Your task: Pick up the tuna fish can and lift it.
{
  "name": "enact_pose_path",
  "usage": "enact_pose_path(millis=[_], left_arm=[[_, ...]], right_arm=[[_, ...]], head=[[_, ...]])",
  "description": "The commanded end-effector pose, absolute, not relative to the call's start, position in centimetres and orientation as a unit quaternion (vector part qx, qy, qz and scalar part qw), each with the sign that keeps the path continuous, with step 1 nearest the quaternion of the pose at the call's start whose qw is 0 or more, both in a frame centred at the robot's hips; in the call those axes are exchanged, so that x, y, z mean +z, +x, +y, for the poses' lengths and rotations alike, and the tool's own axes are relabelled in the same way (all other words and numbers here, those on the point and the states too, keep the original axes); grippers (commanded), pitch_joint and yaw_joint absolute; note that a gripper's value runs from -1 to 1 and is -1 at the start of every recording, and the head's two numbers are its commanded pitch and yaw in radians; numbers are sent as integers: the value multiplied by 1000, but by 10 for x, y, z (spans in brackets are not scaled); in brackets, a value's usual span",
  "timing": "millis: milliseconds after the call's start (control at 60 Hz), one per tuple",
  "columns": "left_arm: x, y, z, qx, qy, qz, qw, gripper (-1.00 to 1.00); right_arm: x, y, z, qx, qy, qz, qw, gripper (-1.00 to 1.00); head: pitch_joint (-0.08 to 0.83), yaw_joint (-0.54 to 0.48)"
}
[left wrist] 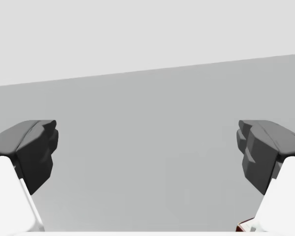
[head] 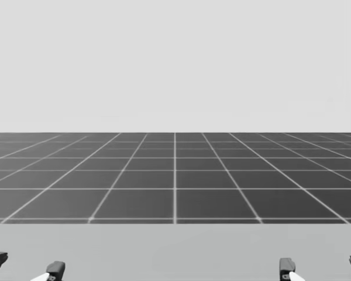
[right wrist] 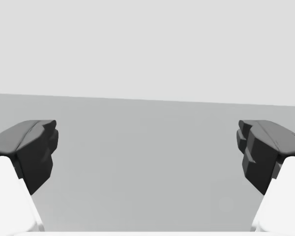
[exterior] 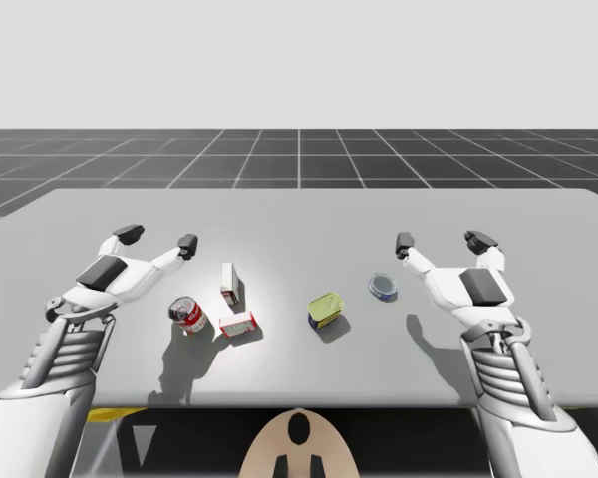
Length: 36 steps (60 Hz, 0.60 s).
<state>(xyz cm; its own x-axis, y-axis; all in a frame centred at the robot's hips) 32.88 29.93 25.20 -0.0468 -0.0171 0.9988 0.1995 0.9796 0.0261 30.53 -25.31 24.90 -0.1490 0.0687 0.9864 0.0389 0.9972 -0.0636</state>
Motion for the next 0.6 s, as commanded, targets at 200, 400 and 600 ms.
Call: enact_pose_path(millis=[200, 400, 600], left_arm=[[252, 328, 299, -77, -63, -720, 687, -1000], [251, 328, 299, -79, -61, -719, 687, -1000], [250, 330, 299, -84, -59, -719, 687, -1000]], right_arm=[[251, 302, -251, 11, -23, -756, 654, -1000], [252, 303, -252, 13, -30, -757, 653, -1000], [251, 304, -252, 19, -36, -756, 653, -1000]], head=[[52, 1], [195, 1], [330, -8]])
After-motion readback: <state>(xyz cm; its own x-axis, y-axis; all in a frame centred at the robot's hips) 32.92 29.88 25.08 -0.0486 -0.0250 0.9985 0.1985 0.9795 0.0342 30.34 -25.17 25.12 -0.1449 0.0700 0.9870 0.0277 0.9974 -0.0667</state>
